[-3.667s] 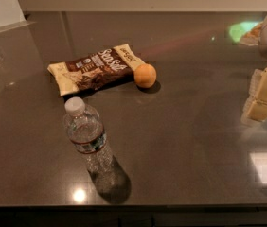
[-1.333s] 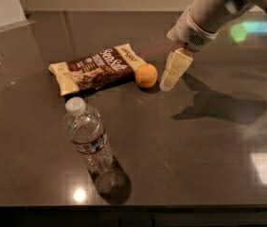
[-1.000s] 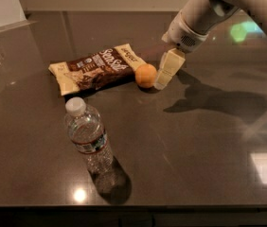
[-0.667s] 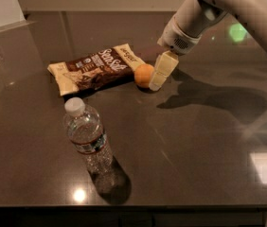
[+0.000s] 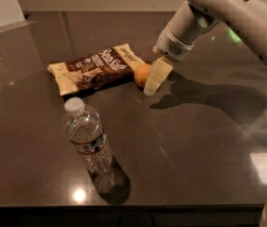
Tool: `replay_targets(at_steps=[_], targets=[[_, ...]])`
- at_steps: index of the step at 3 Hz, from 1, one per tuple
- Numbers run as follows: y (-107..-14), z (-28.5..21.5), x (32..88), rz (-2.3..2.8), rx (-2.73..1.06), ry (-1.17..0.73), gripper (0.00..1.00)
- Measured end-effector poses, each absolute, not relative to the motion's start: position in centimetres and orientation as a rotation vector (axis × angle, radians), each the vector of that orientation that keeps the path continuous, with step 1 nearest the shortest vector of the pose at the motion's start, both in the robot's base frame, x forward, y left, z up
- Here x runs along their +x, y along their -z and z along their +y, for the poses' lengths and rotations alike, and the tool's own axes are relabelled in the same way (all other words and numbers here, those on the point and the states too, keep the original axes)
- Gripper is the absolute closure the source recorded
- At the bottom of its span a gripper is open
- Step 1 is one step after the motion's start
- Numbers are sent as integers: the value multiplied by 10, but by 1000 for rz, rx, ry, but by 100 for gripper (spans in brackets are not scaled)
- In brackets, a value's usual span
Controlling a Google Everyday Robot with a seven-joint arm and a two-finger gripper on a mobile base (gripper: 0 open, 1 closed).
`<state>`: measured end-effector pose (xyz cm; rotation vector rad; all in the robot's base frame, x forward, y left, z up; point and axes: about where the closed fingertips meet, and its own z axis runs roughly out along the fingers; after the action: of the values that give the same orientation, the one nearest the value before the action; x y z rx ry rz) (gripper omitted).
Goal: Move orange near water bottle
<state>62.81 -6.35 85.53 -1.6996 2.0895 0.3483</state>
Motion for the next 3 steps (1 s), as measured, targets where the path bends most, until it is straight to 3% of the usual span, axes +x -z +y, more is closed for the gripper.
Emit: replay_targets(at_steps=[1,3], targets=[[-850,-56,621,2085,-1709,-384,0],[-860,-38,604,2028,-1727,-464,47]])
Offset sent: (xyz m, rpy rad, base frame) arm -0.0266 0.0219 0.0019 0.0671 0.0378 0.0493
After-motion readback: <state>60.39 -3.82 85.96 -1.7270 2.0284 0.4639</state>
